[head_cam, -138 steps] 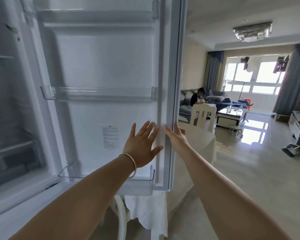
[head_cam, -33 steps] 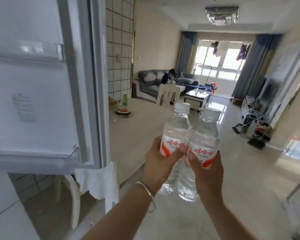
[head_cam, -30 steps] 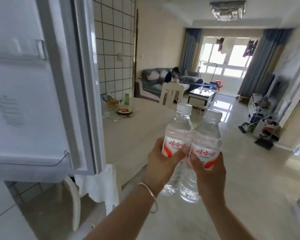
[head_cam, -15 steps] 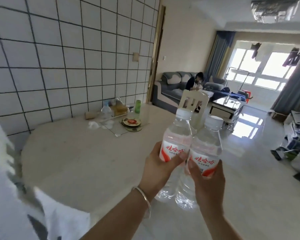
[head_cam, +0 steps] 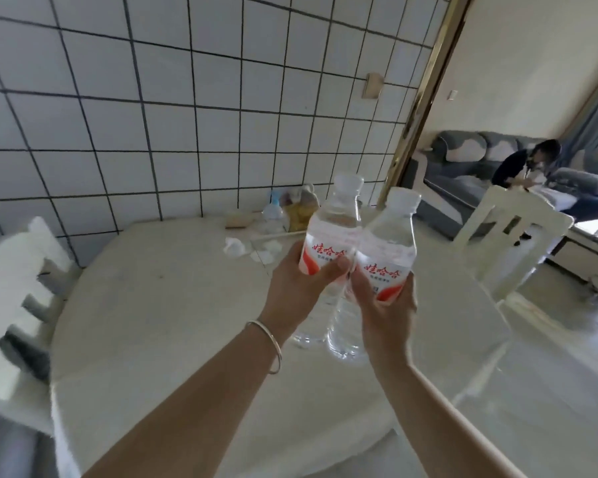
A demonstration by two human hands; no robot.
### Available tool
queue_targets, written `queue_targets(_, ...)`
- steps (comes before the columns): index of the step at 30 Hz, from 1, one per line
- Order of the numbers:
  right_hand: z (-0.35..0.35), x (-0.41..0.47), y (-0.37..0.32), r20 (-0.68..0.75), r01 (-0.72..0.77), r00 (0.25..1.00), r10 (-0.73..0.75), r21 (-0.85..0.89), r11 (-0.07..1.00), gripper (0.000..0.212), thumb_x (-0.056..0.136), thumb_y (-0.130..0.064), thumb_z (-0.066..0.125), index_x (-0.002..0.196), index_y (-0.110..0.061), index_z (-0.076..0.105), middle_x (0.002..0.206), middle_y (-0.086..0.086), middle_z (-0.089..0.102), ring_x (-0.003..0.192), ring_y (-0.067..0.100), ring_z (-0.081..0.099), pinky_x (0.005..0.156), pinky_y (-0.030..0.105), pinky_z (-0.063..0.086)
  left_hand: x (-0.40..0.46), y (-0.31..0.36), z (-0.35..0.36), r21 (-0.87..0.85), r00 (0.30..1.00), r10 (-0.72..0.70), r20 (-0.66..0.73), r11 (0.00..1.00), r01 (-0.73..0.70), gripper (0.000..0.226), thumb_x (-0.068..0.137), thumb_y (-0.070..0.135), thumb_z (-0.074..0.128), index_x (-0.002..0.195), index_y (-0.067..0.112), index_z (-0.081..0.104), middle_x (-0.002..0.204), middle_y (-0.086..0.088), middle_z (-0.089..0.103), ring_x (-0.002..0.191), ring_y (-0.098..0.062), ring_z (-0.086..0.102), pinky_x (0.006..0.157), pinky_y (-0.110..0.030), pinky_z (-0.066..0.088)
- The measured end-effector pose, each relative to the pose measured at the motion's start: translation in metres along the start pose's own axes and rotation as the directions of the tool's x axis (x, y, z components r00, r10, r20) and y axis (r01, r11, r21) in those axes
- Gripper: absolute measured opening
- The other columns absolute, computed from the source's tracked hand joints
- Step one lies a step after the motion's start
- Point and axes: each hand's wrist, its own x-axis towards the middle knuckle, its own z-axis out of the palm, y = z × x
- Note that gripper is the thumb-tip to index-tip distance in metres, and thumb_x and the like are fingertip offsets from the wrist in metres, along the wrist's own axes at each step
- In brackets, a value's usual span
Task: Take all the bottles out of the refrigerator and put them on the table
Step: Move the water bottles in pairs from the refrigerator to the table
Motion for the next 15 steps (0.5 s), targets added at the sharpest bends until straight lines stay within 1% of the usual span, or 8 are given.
queue_targets(2,0.032,0.030,0.016,0.087,-0.014,0.996,0.012,0.023,1.000,0.036,0.073,-0.019,0.077,0.099,-0.023,0.053,0.081,-0.008,0.065,0.065,-0.004,0.063,0.060,0.017,0.052,0.036,-0.009,-0.018,0.037,0.997,-0.003,-0.072,0.999,0.006,0.069,0.053,0.061,0.073,0.108,0.021,0.063,0.099,0.001,0.074,0.091,-0.016,0.072,0.083,-0.036,0.058)
queue_targets(5,0.086,0.059,0.040,0.229,-0.057,0.972,0.047,0.037,0.998,0.036,0.072,-0.023,0.079,0.093,-0.029,0.052,0.080,-0.008,0.064,0.066,-0.002,0.063,0.059,0.014,0.050,0.077,-0.024,-0.058,0.087,0.986,-0.022,-0.168,0.996,0.037,0.073,0.051,0.061,0.074,0.110,0.020,0.061,0.100,0.002,0.074,0.093,-0.016,0.071,0.084,-0.034,0.058)
queue_targets(8,0.146,0.080,0.067,0.406,-0.117,0.910,0.089,0.043,0.992,0.046,0.062,-0.047,0.079,0.096,-0.034,0.051,0.088,0.005,0.066,0.076,0.015,0.067,0.068,0.027,0.056,0.115,-0.051,-0.109,0.106,0.970,-0.052,-0.236,0.991,0.079,0.076,0.050,0.058,0.079,0.114,0.021,0.059,0.105,0.002,0.073,0.097,-0.015,0.070,0.087,-0.039,0.057)
queue_targets(9,0.158,0.086,0.074,0.462,-0.149,0.880,0.110,0.047,0.988,0.051,0.059,-0.049,0.077,0.100,-0.032,0.052,0.094,0.007,0.067,0.083,0.017,0.068,0.071,0.030,0.057,0.122,-0.058,-0.120,0.107,0.968,-0.064,-0.244,0.990,0.093,0.078,0.049,0.056,0.081,0.115,0.021,0.058,0.106,0.001,0.073,0.098,-0.016,0.070,0.088,-0.041,0.056)
queue_targets(11,0.205,0.101,0.097,0.593,-0.245,0.789,0.159,0.067,0.967,0.056,0.058,-0.043,0.077,0.106,-0.028,0.051,0.101,0.007,0.067,0.089,0.013,0.069,0.072,0.026,0.056,0.148,-0.080,-0.159,0.093,0.948,-0.105,-0.302,0.986,0.139,0.080,0.045,0.051,0.084,0.115,0.021,0.058,0.106,0.001,0.072,0.099,-0.018,0.070,0.089,-0.041,0.056)
queue_targets(13,0.254,0.117,0.119,0.700,-0.354,0.671,0.244,0.013,0.935,0.059,0.060,-0.035,0.077,0.110,-0.022,0.049,0.102,0.007,0.066,0.083,0.004,0.068,0.065,0.015,0.052,0.176,-0.101,-0.201,0.083,0.920,-0.161,-0.358,0.976,0.203,0.082,0.042,0.050,0.085,0.114,0.022,0.057,0.104,0.001,0.073,0.098,-0.018,0.070,0.088,-0.040,0.057)
queue_targets(14,0.279,0.123,0.131,0.752,-0.387,0.600,0.274,-0.027,0.922,0.063,0.061,-0.031,0.075,0.116,-0.016,0.047,0.105,0.009,0.065,0.084,0.003,0.068,0.064,0.013,0.052,0.189,-0.112,-0.222,0.085,0.908,-0.181,-0.378,0.970,0.229,0.082,0.042,0.051,0.086,0.113,0.022,0.057,0.104,0.001,0.072,0.098,-0.018,0.070,0.087,-0.040,0.057)
queue_targets(15,0.303,0.129,0.143,0.792,-0.381,0.539,0.287,-0.075,0.922,0.067,0.064,-0.028,0.074,0.121,-0.011,0.045,0.109,0.011,0.065,0.088,0.005,0.068,0.068,0.015,0.053,0.203,-0.123,-0.243,0.096,0.896,-0.192,-0.401,0.964,0.249,0.079,0.044,0.049,0.087,0.112,0.023,0.057,0.103,0.002,0.072,0.097,-0.018,0.070,0.086,-0.041,0.057)
